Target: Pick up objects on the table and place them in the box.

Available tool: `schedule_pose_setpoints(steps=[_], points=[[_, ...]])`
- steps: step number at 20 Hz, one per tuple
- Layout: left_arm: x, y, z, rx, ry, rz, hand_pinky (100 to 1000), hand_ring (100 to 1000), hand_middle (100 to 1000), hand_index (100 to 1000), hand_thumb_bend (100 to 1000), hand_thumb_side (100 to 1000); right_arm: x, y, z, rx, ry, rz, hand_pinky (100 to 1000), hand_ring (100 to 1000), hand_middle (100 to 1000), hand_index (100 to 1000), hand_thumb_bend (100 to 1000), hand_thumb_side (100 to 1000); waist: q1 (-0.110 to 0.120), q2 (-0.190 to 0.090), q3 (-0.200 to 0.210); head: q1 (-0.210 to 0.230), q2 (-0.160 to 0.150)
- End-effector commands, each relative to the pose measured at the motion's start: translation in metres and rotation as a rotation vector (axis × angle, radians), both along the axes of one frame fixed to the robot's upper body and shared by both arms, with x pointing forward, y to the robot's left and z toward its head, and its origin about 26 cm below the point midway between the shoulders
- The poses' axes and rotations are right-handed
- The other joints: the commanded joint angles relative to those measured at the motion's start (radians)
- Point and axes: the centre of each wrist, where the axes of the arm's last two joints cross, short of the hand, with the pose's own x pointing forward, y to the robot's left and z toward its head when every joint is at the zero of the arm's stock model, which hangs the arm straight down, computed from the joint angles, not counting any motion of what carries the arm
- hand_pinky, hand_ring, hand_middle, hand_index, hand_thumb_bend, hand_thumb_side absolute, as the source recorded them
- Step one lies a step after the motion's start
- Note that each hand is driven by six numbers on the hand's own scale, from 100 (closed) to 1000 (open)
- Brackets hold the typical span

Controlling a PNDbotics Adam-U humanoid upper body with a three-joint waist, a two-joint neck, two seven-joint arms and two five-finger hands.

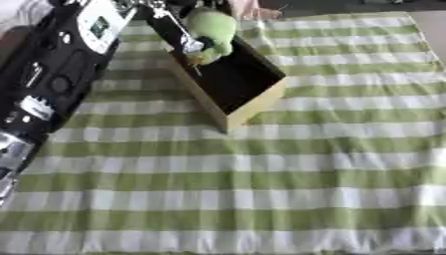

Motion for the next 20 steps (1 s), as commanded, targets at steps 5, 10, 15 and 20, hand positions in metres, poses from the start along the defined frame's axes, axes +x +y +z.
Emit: schedule_pose_setpoints(steps=[5, 10, 15, 20], points=[[0.015, -0.007, -0.007, 0.043, -0.028, 0.006, 322, 561, 609, 771, 100, 100, -0.001, 0.001, 0.008, -0.006, -0.024, 0.017, 649, 607, 569, 797, 100, 1000, 0.000, -0.007, -0.009, 0.012, -0.014], [0.022, -0.008, -0.020, 0.071, -0.046, 0.024, 362, 597, 639, 789, 100, 100, -0.001, 0.002, 0.008, -0.003, -0.025, 0.022, 649, 607, 569, 798, 100, 1000, 0.002, -0.002, -0.015, 0.014, -0.020], [0.025, -0.007, -0.024, 0.124, -0.100, 0.034, 599, 772, 748, 841, 276, 100, -0.001, 0.001, 0.008, -0.003, -0.024, 0.022, 649, 606, 568, 797, 100, 1000, 0.003, 0.000, -0.016, 0.012, -0.019], [0.025, -0.007, -0.023, 0.146, -0.171, 0.029, 667, 826, 791, 873, 408, 185, 0.000, 0.002, 0.008, -0.002, -0.023, 0.026, 649, 606, 568, 798, 100, 1000, 0.003, 0.001, -0.014, 0.014, -0.020]])
